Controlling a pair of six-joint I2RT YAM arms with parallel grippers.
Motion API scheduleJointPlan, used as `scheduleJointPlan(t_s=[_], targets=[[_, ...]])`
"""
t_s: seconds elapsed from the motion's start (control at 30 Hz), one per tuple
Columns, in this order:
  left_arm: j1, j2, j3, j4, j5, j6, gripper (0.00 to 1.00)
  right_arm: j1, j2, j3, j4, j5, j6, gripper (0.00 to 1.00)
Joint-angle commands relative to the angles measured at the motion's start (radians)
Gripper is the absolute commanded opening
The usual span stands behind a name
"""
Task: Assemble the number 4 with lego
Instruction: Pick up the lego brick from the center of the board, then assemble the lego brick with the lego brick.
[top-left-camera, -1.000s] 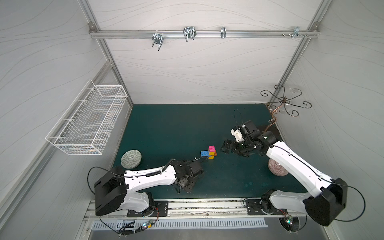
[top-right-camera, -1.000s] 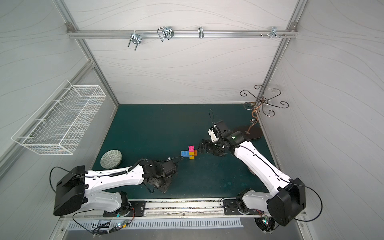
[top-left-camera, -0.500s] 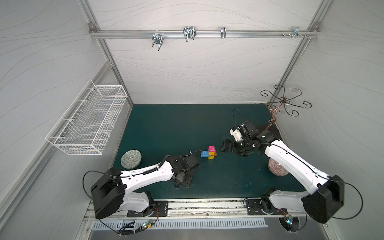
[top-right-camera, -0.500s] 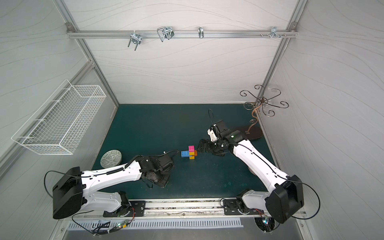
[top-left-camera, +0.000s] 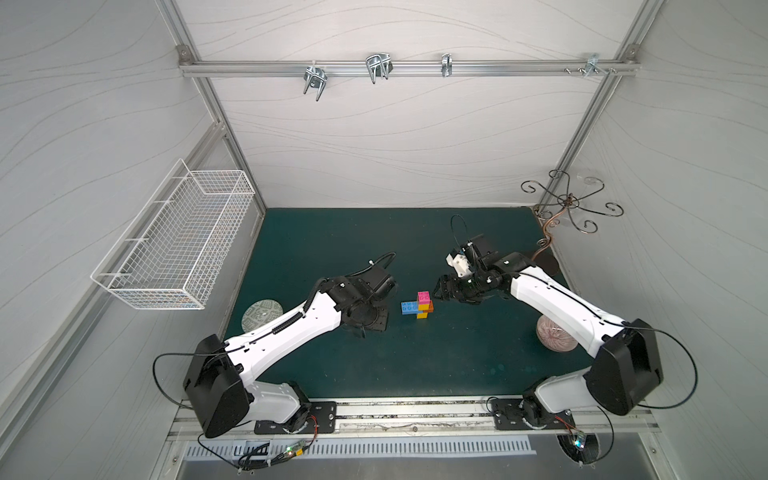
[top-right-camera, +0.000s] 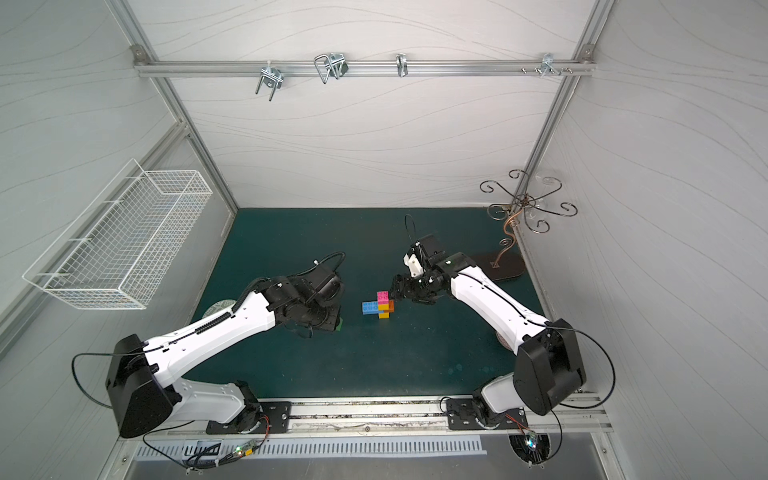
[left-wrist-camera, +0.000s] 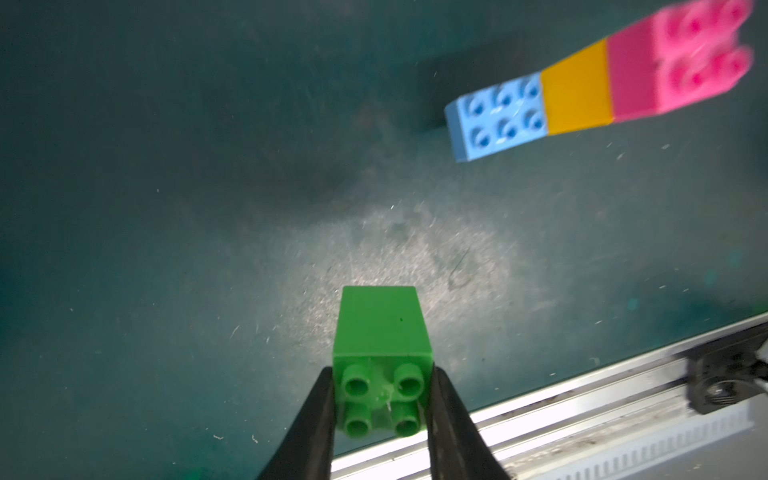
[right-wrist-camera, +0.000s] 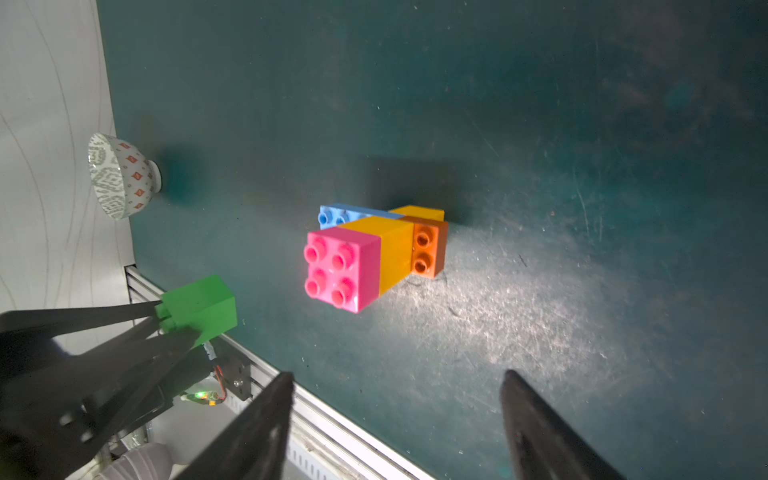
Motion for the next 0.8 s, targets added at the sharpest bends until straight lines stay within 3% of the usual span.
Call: scheduleJointPlan(t_s=[0.0, 0.4, 0.77], targets=[[0.006, 0.054, 0.105, -0.03, -0.003, -0.047, 0.0, 0.012, 0.035, 0.047, 0.039, -0.003, -0.014, 0.68], [0.006, 0.193, 0.311, -0.058, 0.015, -0.086, 0.0, 0.056, 0.142, 0.102, 0.07, -0.001, -0.028, 0.5], [0.006, 0.276, 0.365, -0.064, 0.014, -0.081, 0.0, 0.061, 0.15, 0.061, 0.099, -0.001, -0.016, 0.42]])
